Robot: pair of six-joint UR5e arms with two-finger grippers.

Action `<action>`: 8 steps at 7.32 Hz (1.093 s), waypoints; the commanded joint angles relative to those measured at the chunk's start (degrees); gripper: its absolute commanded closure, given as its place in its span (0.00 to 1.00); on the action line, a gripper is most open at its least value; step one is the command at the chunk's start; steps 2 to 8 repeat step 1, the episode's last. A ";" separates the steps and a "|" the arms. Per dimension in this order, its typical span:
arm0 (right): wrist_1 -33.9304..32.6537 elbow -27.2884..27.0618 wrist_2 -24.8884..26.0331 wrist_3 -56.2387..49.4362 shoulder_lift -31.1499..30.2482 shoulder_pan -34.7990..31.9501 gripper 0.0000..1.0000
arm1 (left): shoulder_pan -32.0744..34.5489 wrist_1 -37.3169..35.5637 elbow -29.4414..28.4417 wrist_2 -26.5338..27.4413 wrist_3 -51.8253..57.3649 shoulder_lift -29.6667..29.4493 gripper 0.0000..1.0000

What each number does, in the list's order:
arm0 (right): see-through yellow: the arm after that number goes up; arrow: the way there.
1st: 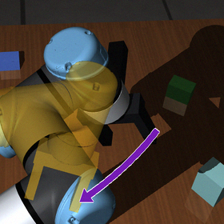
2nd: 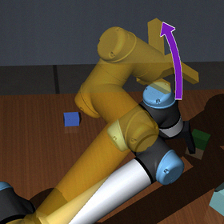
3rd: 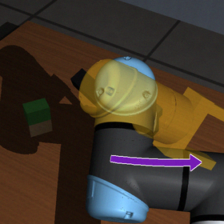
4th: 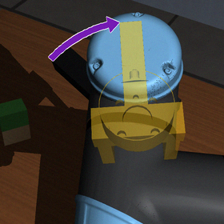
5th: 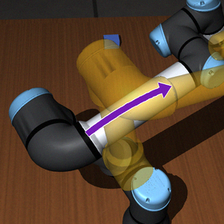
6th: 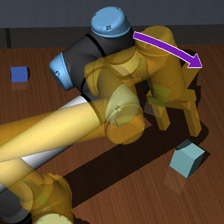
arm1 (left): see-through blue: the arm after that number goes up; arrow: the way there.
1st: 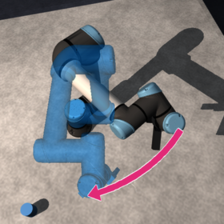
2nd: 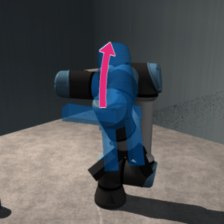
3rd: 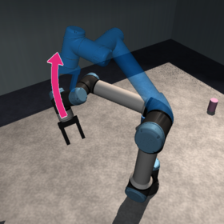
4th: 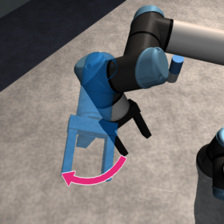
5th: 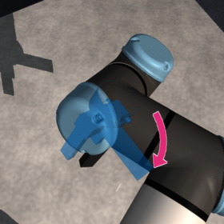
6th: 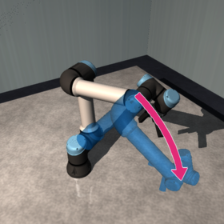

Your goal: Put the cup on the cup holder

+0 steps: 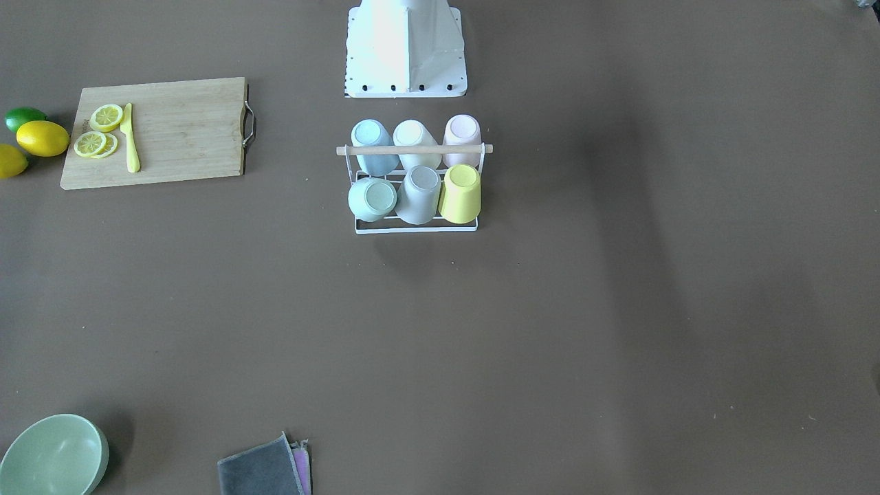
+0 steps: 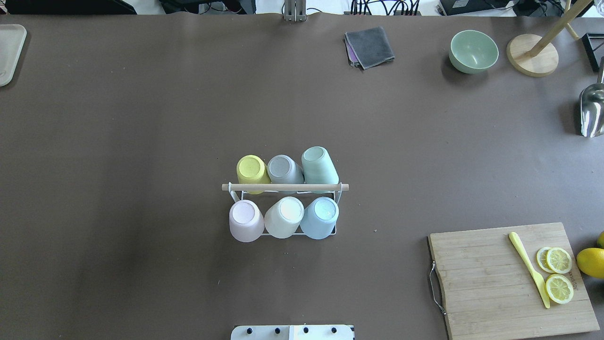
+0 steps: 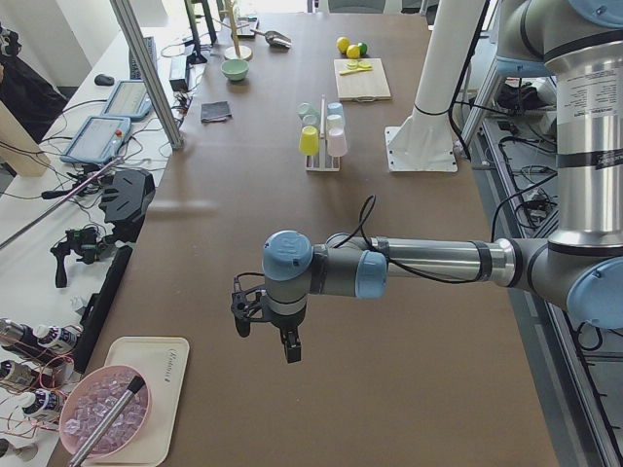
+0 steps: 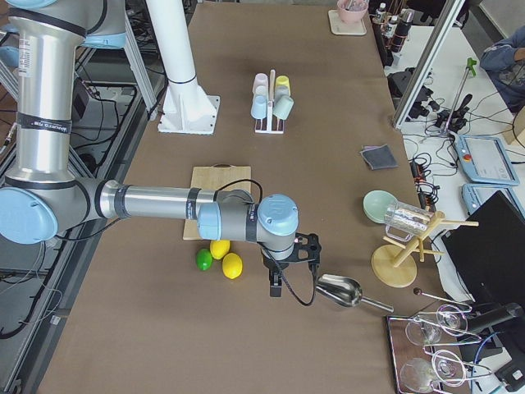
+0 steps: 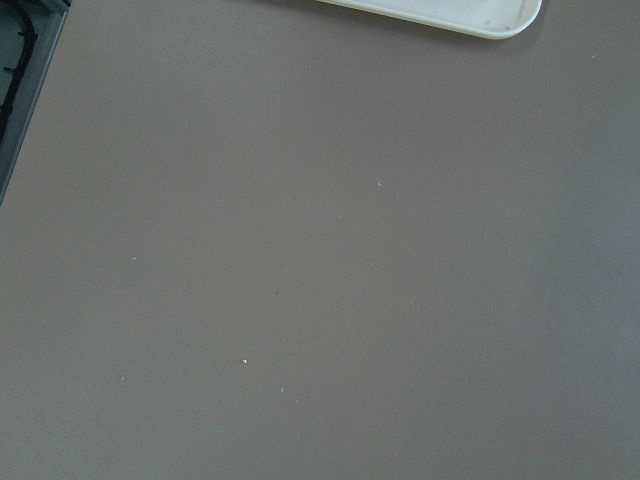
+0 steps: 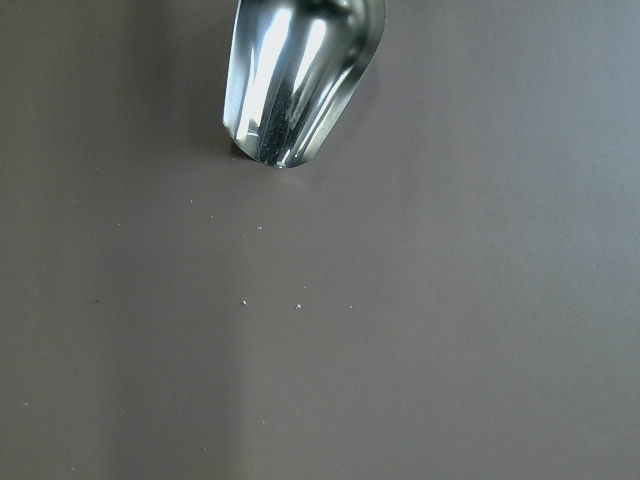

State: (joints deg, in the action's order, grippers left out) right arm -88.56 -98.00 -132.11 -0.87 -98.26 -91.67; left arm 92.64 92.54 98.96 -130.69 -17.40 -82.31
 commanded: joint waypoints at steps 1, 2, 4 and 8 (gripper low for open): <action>-0.03 0.00 0.10 -0.01 -0.09 0.00 0.00 | 0.09 0.01 0.09 0.00 0.00 0.05 0.02; -0.03 0.00 0.10 -0.01 -0.09 0.00 0.00 | 0.09 0.01 0.09 0.00 0.00 0.05 0.02; -0.03 0.00 0.10 -0.01 -0.09 0.00 0.00 | 0.09 0.01 0.09 0.00 0.00 0.05 0.02; -0.03 0.00 0.10 -0.01 -0.09 0.00 0.00 | 0.09 0.01 0.09 0.00 0.00 0.05 0.02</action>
